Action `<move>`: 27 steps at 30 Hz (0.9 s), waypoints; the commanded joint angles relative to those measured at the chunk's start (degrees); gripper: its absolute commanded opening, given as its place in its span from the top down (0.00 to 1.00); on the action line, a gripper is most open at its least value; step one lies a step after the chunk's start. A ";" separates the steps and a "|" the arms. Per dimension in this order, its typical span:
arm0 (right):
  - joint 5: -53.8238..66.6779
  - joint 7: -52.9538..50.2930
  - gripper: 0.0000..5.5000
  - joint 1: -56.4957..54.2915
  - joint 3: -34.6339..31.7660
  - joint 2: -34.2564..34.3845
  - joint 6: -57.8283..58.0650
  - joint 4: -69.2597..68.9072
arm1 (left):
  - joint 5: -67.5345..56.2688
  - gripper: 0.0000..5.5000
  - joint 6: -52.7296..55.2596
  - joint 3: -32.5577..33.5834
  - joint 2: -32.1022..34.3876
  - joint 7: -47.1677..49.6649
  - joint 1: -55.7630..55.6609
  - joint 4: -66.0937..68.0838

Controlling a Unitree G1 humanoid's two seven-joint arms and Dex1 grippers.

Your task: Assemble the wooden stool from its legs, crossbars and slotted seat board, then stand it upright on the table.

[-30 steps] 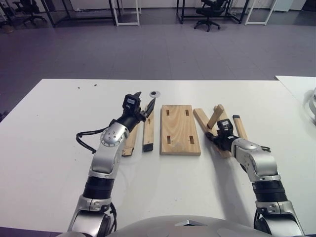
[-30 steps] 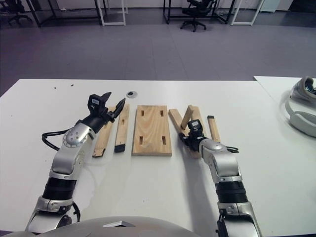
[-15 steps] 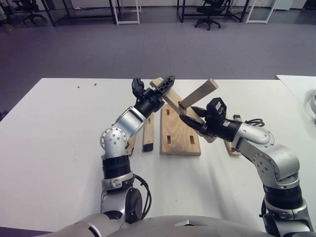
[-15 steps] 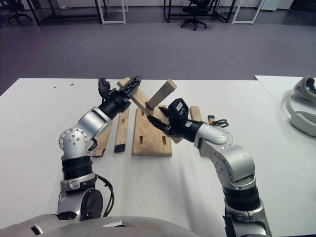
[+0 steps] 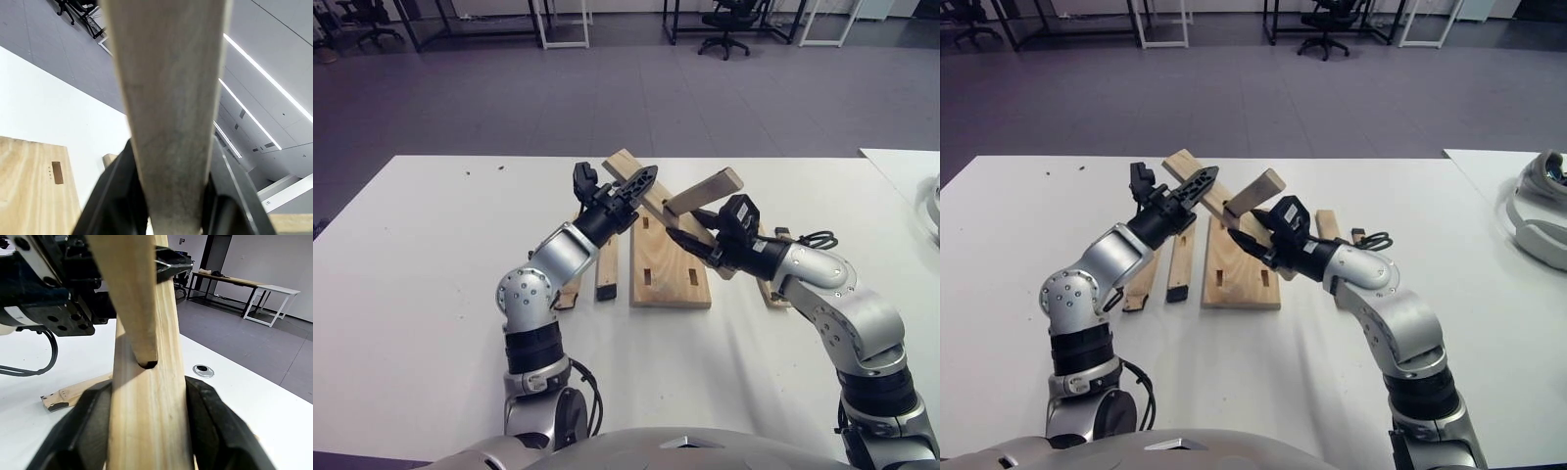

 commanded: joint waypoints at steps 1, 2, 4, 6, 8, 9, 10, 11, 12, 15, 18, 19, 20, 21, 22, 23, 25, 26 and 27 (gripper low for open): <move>-1.29 0.58 0.50 2.68 0.33 -2.24 -1.32 -0.56 | 4.75 0.82 -4.22 1.90 2.91 4.67 5.81 -4.60; -2.30 1.09 0.50 4.58 -0.11 -3.87 -2.27 -0.52 | 6.94 0.82 -5.09 2.38 3.73 7.70 7.79 -7.71; -5.10 1.70 0.49 7.26 -1.55 -7.24 -4.80 1.79 | 10.48 0.82 -5.22 2.12 4.77 13.79 11.43 -15.00; -9.11 0.77 0.49 7.48 -1.65 -9.13 -7.63 7.51 | 13.86 0.82 -4.47 0.52 5.80 17.93 15.49 -21.15; -12.75 -0.59 0.49 7.26 -0.26 -9.43 -10.02 12.72 | 16.60 0.82 -4.53 -1.80 6.29 18.94 17.46 -22.81; -14.99 -0.81 0.49 7.21 1.46 -9.52 -11.55 15.44 | 18.51 0.82 -5.35 -3.28 6.18 18.76 17.64 -21.88; -18.43 -0.58 0.49 7.06 4.39 -10.23 -13.63 18.40 | 20.78 0.82 -6.35 -5.06 6.06 18.48 17.48 -20.77; -21.55 0.45 0.49 7.02 7.68 -11.07 -15.50 20.87 | 22.51 0.82 -7.19 -6.67 5.54 18.55 17.41 -20.07; -23.70 1.44 0.49 7.03 10.03 -11.56 -17.01 22.51 | 23.74 0.82 -7.90 -7.89 5.00 18.63 17.49 -19.75; -25.84 3.64 0.49 7.39 13.35 -10.74 -19.32 24.36 | 25.85 0.82 -9.89 -9.43 4.05 18.67 17.50 -19.38; -26.20 4.56 0.49 7.89 14.00 -9.71 -19.58 24.05 | 27.56 0.82 -10.41 -10.84 4.62 18.03 17.39 -18.52; -25.96 4.66 0.49 7.75 13.78 -9.19 -19.38 23.61 | 28.99 0.82 -9.91 -12.03 5.64 17.78 18.03 -18.63; -24.87 4.98 0.49 7.70 13.22 -8.41 -18.94 22.53 | 30.57 0.82 -9.05 -13.39 6.99 17.68 19.12 -19.02; -23.55 5.30 0.49 7.58 12.70 -7.44 -18.43 21.33 | 32.10 0.82 -8.36 -14.48 8.19 17.47 20.27 -19.41; -22.23 5.60 0.49 7.60 12.43 -6.22 -17.64 19.70 | 33.83 0.82 -7.63 -16.14 9.91 17.09 21.42 -19.94; -21.45 5.59 0.49 7.70 12.33 -5.16 -16.95 18.35 | 36.51 0.82 -7.13 -18.30 12.53 16.42 22.31 -20.35; -21.45 5.03 0.49 7.83 12.10 -4.08 -16.25 16.82 | 42.41 0.81 -6.87 -22.54 18.20 14.82 22.76 -20.69; -21.53 4.58 0.49 7.77 11.82 -3.83 -15.83 15.95 | 44.89 0.81 -6.78 -24.63 20.40 13.87 22.36 -20.46; -21.50 4.19 0.49 7.59 11.50 -3.48 -15.64 14.99 | 46.74 0.81 -7.11 -27.16 21.33 12.77 21.77 -19.17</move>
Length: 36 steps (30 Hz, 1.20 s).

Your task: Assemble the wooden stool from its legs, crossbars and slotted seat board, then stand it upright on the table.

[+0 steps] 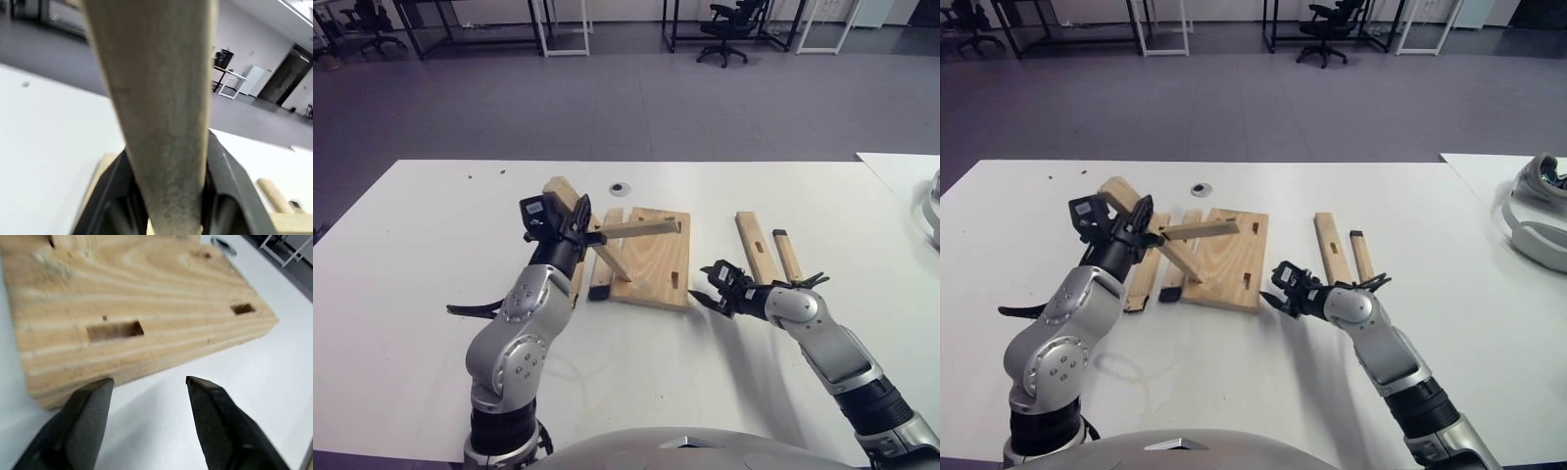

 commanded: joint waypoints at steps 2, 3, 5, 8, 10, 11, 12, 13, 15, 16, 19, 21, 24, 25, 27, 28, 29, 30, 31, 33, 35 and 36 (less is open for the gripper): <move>0.59 -0.92 0.49 -1.38 -0.73 2.35 0.72 -5.05 | 10.28 0.81 3.54 -9.87 6.01 -3.26 2.95 9.22; 0.16 -1.06 0.49 -1.30 -0.63 2.38 0.54 -5.13 | 11.24 0.81 2.46 -11.35 5.14 -3.89 2.96 11.50; -0.43 -1.26 0.49 -0.11 -1.36 1.54 0.30 -5.29 | 12.58 0.81 0.19 -12.49 3.64 -4.54 2.51 12.42; -0.33 -2.05 0.49 2.00 -4.43 0.19 0.26 -5.16 | 8.58 0.81 -5.69 -7.94 0.32 -7.79 0.00 5.55; 0.45 -2.39 0.49 3.08 -6.58 -0.11 0.57 -5.51 | 3.66 0.71 -7.43 -5.10 -1.13 -11.43 -0.94 2.10; 1.03 -2.43 0.49 3.49 -7.76 -0.14 0.87 -5.84 | 1.74 0.67 -7.74 -4.00 -1.54 -12.91 -1.01 1.17; 1.62 -2.27 0.49 3.85 -9.14 -0.48 1.00 -6.11 | 0.13 0.65 -7.82 -2.98 -1.76 -14.07 -0.99 0.12; 2.13 -2.13 0.49 4.01 -10.35 -0.81 1.08 -6.29 | -1.13 0.63 -7.72 -2.14 -1.82 -14.92 -0.94 -0.79; 3.18 -1.23 0.49 4.32 -13.42 -2.45 0.94 -6.24 | -5.54 0.57 -7.07 -0.58 -0.90 -17.75 -0.97 -4.54; 3.42 -0.81 0.49 4.11 -14.93 -3.62 0.59 -5.56 | -8.03 0.53 -6.65 0.82 0.98 -19.74 -2.21 -7.58; 3.97 -0.43 0.49 2.70 -18.02 -5.32 -0.09 -3.44 | -17.62 0.43 -7.47 12.54 5.56 -18.29 -15.62 -9.25; 3.99 -0.98 0.49 1.61 -19.07 -5.33 -0.46 -2.11 | -15.10 0.38 -8.79 18.61 8.46 -16.38 -19.17 -3.15; 3.91 -1.78 0.49 0.48 -19.27 -4.69 -0.60 -0.84 | -3.01 0.37 -8.09 12.21 12.42 -17.28 -13.40 6.83; 3.99 -1.87 0.49 -0.04 -18.95 -4.28 -0.61 -0.33 | 1.03 0.37 -9.20 8.35 13.27 -18.42 -11.70 9.91; 3.41 -2.46 0.49 -0.84 -17.91 -3.35 -1.25 1.43 | 7.06 0.37 -10.49 0.39 14.17 -22.76 -9.58 19.56; 3.10 -2.78 0.49 -1.21 -17.51 -2.93 -1.50 2.30 | 8.43 0.37 -10.44 -1.99 14.17 -25.03 -9.14 23.79; 2.79 -2.94 0.49 -1.38 -17.11 -2.75 -1.83 3.01 | 9.17 0.37 -10.13 -3.37 13.93 -26.64 -8.82 27.31; 2.66 -3.07 0.49 -1.49 -16.84 -2.69 -2.11 3.51 | 9.49 0.37 -9.64 -3.90 13.56 -27.86 -8.69 29.73; 2.49 -3.14 0.49 -1.56 -16.63 -2.60 -2.36 3.96 | 10.57 0.37 -8.81 -5.16 13.61 -28.94 -8.65 32.12; 2.06 -3.25 0.49 -2.15 -15.85 -2.17 -2.84 4.98 | 12.46 0.37 -6.39 -6.99 13.33 -29.69 -8.54 35.20; 1.65 -3.26 0.49 -2.64 -14.78 -1.38 -3.16 5.57 | 14.00 0.37 -3.84 -8.40 12.97 -29.95 -8.49 36.09; 1.45 -3.27 0.49 -2.66 -14.25 -1.02 -3.31 5.62 | 14.39 0.37 -2.38 -8.78 12.83 -30.09 -8.32 36.13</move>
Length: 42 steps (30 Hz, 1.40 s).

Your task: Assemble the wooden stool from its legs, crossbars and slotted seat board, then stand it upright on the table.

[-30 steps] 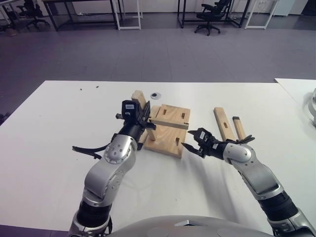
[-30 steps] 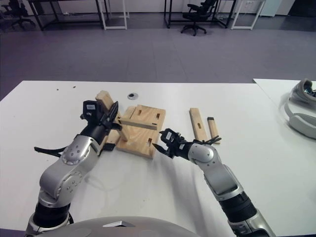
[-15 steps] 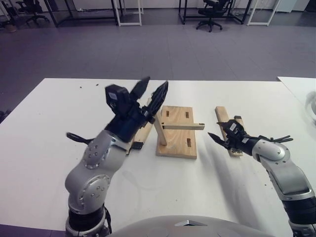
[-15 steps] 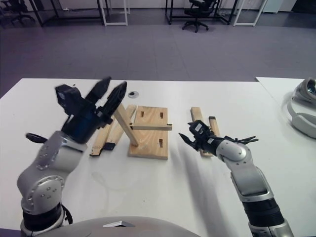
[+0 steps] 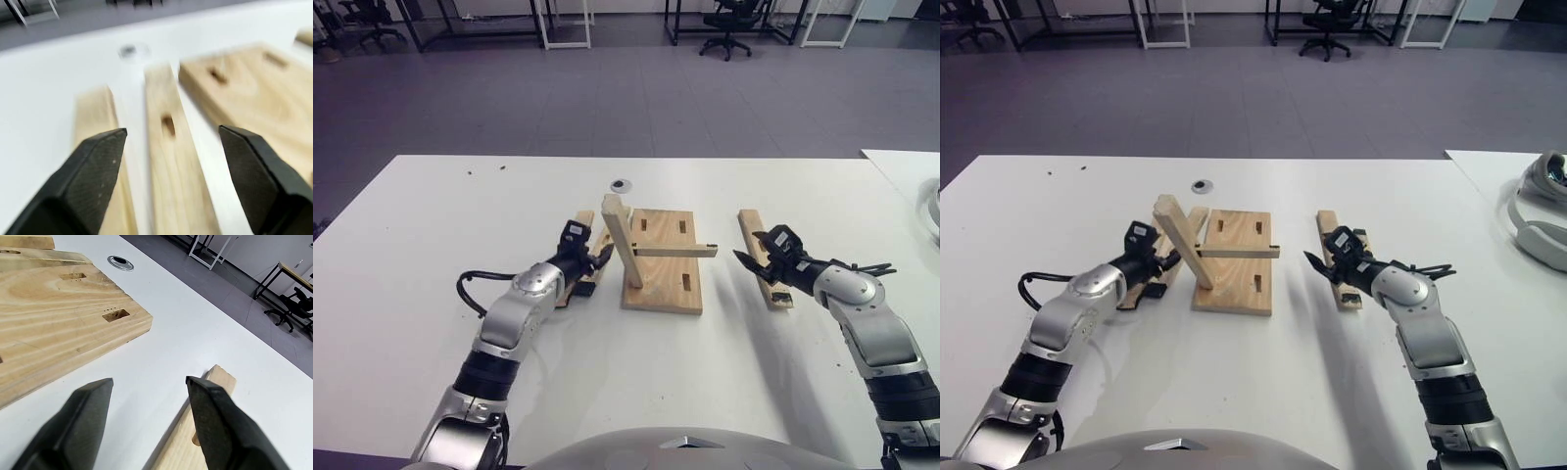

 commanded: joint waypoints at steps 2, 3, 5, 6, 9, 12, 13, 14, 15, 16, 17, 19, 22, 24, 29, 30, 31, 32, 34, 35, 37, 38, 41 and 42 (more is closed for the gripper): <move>-0.92 -0.41 0.49 -1.45 2.32 1.56 -0.87 0.56 | 3.05 0.41 6.04 -1.70 -0.73 -0.62 0.35 1.55; -0.97 -0.44 0.49 -1.42 2.45 1.64 -0.92 0.57 | 3.83 0.44 6.64 -1.81 -0.49 -0.49 0.34 1.69; -1.04 -0.51 0.49 -1.50 2.72 1.79 -0.87 0.45 | 4.76 0.49 7.37 -1.93 -0.09 -0.48 0.47 1.65; -1.06 -0.50 0.49 -1.62 2.76 1.81 -0.89 0.50 | 5.47 0.51 7.41 -2.30 0.12 -0.68 0.54 1.66; 0.06 -0.64 0.49 -2.22 1.82 2.30 -0.50 0.64 | 6.57 0.60 5.52 -1.96 -0.48 -0.87 1.23 1.20; 10.49 -1.22 0.49 -9.60 -6.41 6.08 4.65 2.50 | -2.41 0.62 -2.25 9.06 -6.67 -2.61 -2.12 -2.00; 14.89 -1.07 0.49 -13.11 -9.40 7.19 6.70 3.40 | -5.37 0.62 -4.57 12.27 -7.67 -4.15 -4.05 -2.74; 19.87 -0.47 0.49 -17.86 -12.20 8.11 9.25 4.82 | -6.74 0.62 -7.04 14.14 -7.09 -6.34 -6.68 -2.40; 24.20 0.16 0.49 -22.44 -13.92 9.09 11.72 6.06 | -3.51 0.62 -11.06 12.52 -4.41 -9.03 -9.04 -0.52; 28.48 0.22 0.49 -27.20 -14.95 10.90 14.35 7.28 | -0.60 0.62 -15.20 10.53 -2.28 -12.13 -11.02 1.94; 31.59 -0.21 0.49 -30.98 -15.48 12.67 16.41 8.45 | 0.90 0.62 -18.55 9.40 -1.29 -14.86 -12.48 3.94; 35.65 -1.57 0.49 -37.08 -16.20 16.23 18.59 12.21 | 1.60 0.62 -24.26 8.86 -1.15 -19.11 -15.09 8.15; 39.26 -4.28 0.49 -44.86 -17.49 20.98 19.56 18.85 | 2.05 0.62 -31.90 8.97 -1.51 -23.85 -19.20 13.47; 40.04 -5.72 0.49 -47.71 -17.89 22.85 19.48 22.06 | 1.09 0.62 -34.91 9.01 -2.67 -26.20 -20.78 14.13; 42.35 -8.29 0.49 -49.55 -20.06 24.44 19.91 24.84 | 0.99 0.62 -38.06 7.85 -4.58 -28.91 -20.01 12.59; 43.01 -8.57 0.53 -49.64 -20.31 24.71 20.06 24.63 | 1.36 0.62 -38.19 7.49 -4.58 -29.38 -19.83 12.63; 43.81 -8.79 0.57 -49.66 -20.57 24.89 20.47 24.20 | 1.56 0.62 -38.21 7.33 -4.61 -29.63 -19.72 12.67; 44.80 -9.02 0.62 -49.57 -20.85 24.99 20.99 23.50 | 1.44 0.62 -38.17 7.42 -4.64 -29.86 -19.81 12.97; 46.20 -9.55 0.68 -49.39 -21.34 25.02 21.70 22.41 | 0.66 0.62 -37.41 7.60 -4.90 -30.41 -19.84 12.86; 46.70 -9.90 0.73 -49.28 -21.48 25.02 21.94 22.06 | 0.50 0.62 -37.18 7.57 -5.01 -30.59 -19.72 12.59; 47.43 -10.85 0.77 -48.83 -21.77 25.03 22.48 21.69 | 0.72 0.62 -37.27 7.21 -5.18 -31.13 -19.35 12.15; 48.00 -11.36 0.77 -48.56 -21.95 25.07 22.75 21.54 | 0.82 0.62 -37.37 7.14 -5.16 -31.31 -19.18 12.04; 49.57 -12.97 0.77 -46.75 -23.35 24.99 22.89 20.25 | 0.93 0.56 -36.74 7.58 -4.36 -31.44 -18.89 12.00; 49.95 -13.69 0.80 -45.63 -24.29 24.72 22.72 19.46 | 1.09 0.52 -36.30 7.73 -4.05 -31.22 -18.74 11.90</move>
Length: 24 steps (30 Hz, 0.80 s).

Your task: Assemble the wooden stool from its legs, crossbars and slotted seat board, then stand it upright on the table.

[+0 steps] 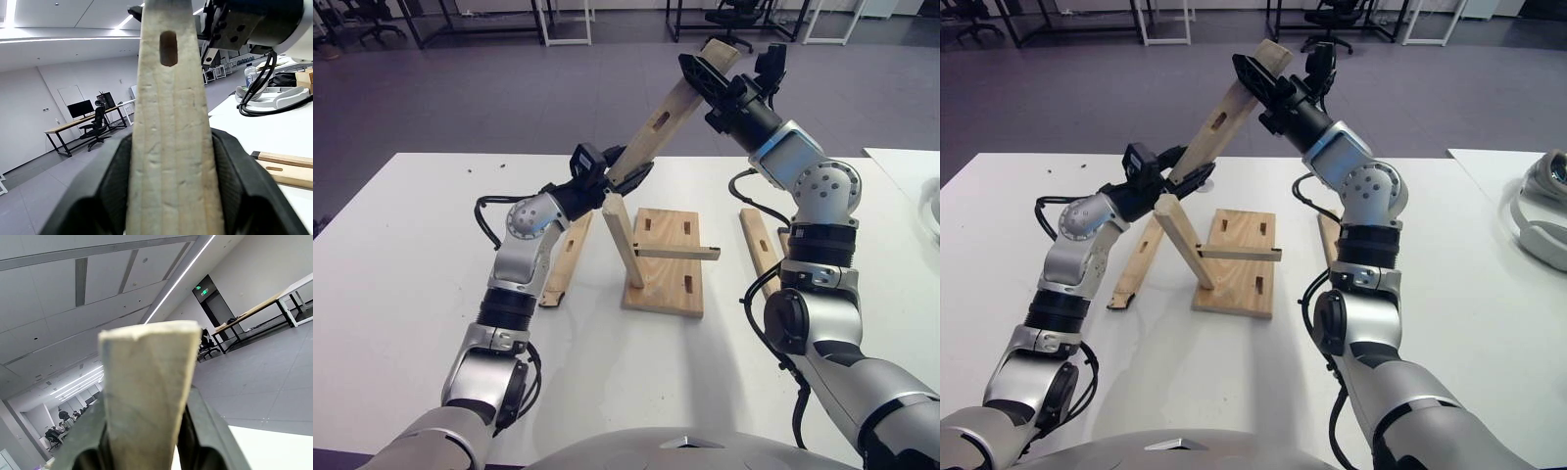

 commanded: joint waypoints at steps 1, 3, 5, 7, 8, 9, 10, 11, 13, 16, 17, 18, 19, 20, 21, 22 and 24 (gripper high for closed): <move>2.13 -3.22 0.82 3.70 -3.81 -0.99 -0.56 -3.98 | 0.20 0.48 1.25 0.14 1.10 -0.82 0.95 -1.52; 2.74 -6.42 0.82 9.95 -7.17 -2.74 -0.44 -9.67 | 0.71 0.44 3.32 1.36 2.06 1.26 3.88 -3.10; 4.38 -11.35 0.82 20.17 -11.09 -4.05 1.81 -20.66 | 1.89 0.37 4.76 2.18 3.22 3.33 9.44 -5.13; 8.60 -18.00 0.82 29.22 -14.15 -3.06 4.47 -30.82 | 3.11 0.31 6.06 2.07 3.71 5.52 14.39 -8.52; 11.15 -21.85 0.82 34.26 -15.15 -2.14 5.59 -36.09 | 3.21 0.28 7.52 2.36 3.30 7.57 16.30 -11.15; 13.06 -25.71 0.82 39.25 -15.55 -0.82 6.23 -40.87 | 2.90 0.25 9.40 3.12 2.28 10.22 17.66 -13.79; 14.64 -28.77 0.82 43.83 -15.53 0.53 6.49 -44.28 | 2.19 0.24 11.12 3.85 1.17 12.43 18.70 -15.93; 15.82 -31.21 0.82 47.33 -15.13 1.66 6.39 -46.34 | 1.67 0.24 12.52 4.40 0.27 14.33 19.43 -17.52; 17.06 -34.29 0.82 51.69 -13.75 3.49 5.24 -48.01 | 1.42 0.24 14.15 4.96 -1.04 16.89 19.79 -18.94; 13.39 -35.63 0.82 54.83 -10.99 4.98 1.84 -46.86 | 1.12 0.24 16.58 5.32 -2.08 19.25 19.27 -21.76; 12.32 -35.96 0.82 55.30 -10.39 5.35 0.15 -46.67 | 0.93 0.24 17.20 5.44 -2.23 19.63 19.03 -22.46; 11.79 -36.37 0.82 55.37 -9.96 5.73 -1.37 -46.47 | 0.51 0.24 17.71 5.65 -2.45 19.96 18.78 -22.86; 11.30 -36.47 0.82 55.54 -9.21 6.13 -2.82 -46.43 | 0.21 0.24 18.13 5.78 -2.65 20.25 18.69 -23.21; 10.81 -36.33 0.82 55.63 -8.36 6.43 -3.96 -46.20 | 0.05 0.24 18.39 5.75 -2.83 20.57 18.66 -23.38; 9.79 -36.06 0.82 55.87 -7.24 6.45 -4.93 -46.28 | -0.03 0.24 18.59 5.58 -3.03 20.85 18.75 -23.60; 8.90 -35.97 0.82 56.16 -6.19 6.45 -5.78 -46.57 | -0.03 0.24 18.81 5.37 -3.24 21.06 18.86 -23.88; 7.02 -36.52 0.82 56.81 -4.29 6.24 -7.36 -47.74 | -0.27 0.24 19.34 5.04 -3.70 21.32 19.04 -24.70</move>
